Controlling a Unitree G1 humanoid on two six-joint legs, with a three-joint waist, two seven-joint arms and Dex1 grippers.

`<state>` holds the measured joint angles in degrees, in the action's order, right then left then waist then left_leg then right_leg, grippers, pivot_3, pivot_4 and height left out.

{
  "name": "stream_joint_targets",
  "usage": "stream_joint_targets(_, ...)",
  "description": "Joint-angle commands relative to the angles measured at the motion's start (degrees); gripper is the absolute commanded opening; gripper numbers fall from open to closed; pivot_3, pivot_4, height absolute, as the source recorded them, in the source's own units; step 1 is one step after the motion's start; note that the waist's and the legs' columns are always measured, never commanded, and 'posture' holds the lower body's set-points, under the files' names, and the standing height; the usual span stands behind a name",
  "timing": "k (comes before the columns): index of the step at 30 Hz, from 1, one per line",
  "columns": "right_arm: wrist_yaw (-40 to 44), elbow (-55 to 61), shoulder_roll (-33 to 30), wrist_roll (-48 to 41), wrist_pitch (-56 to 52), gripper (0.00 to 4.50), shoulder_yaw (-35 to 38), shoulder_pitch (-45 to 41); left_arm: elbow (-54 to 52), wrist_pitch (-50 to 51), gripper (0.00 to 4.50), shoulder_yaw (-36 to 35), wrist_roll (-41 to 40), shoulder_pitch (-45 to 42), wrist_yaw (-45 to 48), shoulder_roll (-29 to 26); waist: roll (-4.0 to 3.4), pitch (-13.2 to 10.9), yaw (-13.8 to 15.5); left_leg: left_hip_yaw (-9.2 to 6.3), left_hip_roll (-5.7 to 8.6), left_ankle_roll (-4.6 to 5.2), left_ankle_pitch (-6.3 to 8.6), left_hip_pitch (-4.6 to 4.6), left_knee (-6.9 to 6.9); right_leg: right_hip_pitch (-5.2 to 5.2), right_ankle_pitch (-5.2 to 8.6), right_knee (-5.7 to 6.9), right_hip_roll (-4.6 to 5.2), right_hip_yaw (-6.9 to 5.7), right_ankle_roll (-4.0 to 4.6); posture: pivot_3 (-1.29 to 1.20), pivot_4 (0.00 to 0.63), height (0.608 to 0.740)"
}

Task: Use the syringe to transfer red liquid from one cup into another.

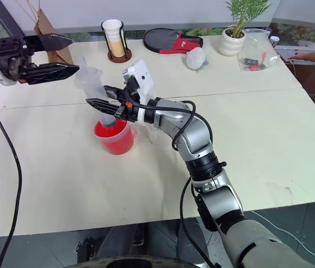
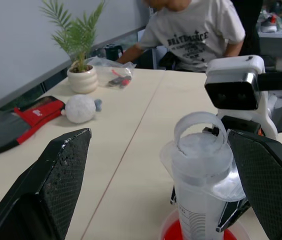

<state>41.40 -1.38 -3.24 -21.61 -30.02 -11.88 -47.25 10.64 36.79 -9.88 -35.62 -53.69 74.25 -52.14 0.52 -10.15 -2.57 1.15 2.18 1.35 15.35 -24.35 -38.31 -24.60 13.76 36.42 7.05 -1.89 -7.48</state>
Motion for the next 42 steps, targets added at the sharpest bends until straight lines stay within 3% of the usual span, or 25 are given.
stream_joint_targets(1,-0.27,2.56,0.8,-1.24,0.15,1.39,0.76,-0.38,-0.36,-0.31,4.5,-2.03,-0.51,-0.89,0.08,-1.65,0.0,0.0,0.0,0.0,0.0,0.0,0.0,0.0,0.0,0.0,0.0,0.0,0.0,0.0,0.0,0.0,0.15,0.74)
stream_joint_targets(22,-0.43,6.04,1.08,-2.38,-2.87,1.39,-1.52,1.37,2.6,-3.34,4.5,1.19,1.77,-2.89,0.43,2.97,0.0,0.0,0.0,0.0,0.01,0.0,0.0,0.0,0.0,0.0,0.0,0.0,0.0,0.0,0.0,0.0,0.15,0.74)
stream_joint_targets(26,-0.53,5.64,1.15,-1.72,-3.03,1.39,-2.43,1.82,2.6,-2.61,3.26,0.84,1.16,-3.28,0.61,3.51,0.0,0.0,0.06,0.0,0.0,0.0,0.0,0.0,0.0,0.0,0.0,0.01,-0.01,0.0,0.0,0.0,0.15,0.74)
stream_joint_targets(32,-0.97,4.99,1.37,-0.56,-2.2,1.39,-3.38,2.08,1.61,-1.17,0.25,-0.08,-0.13,-3.28,0.75,3.23,0.0,0.0,0.01,0.0,0.0,0.0,0.0,0.0,-0.01,0.0,0.0,0.01,-0.01,0.01,0.0,0.0,0.15,0.74)
stream_joint_targets(33,-1.01,4.74,1.39,-0.31,-1.96,1.39,-3.49,2.05,1.38,-1.08,0.06,-0.33,-0.32,-3.39,0.51,3.36,0.0,0.0,0.0,0.0,0.0,0.0,0.0,0.0,-0.01,0.0,0.0,0.01,-0.01,0.01,0.0,0.0,0.15,0.74)
stream_joint_targets(42,-0.03,2.41,1.36,2.02,1.64,1.39,-5.01,3.28,0.45,0.82,0.06,-3.84,-4.87,-7.12,-2.5,5.42,0.0,0.0,0.04,0.0,0.01,0.0,0.0,0.0,-0.01,0.01,0.0,0.0,-0.01,0.02,0.0,0.0,0.15,0.74)
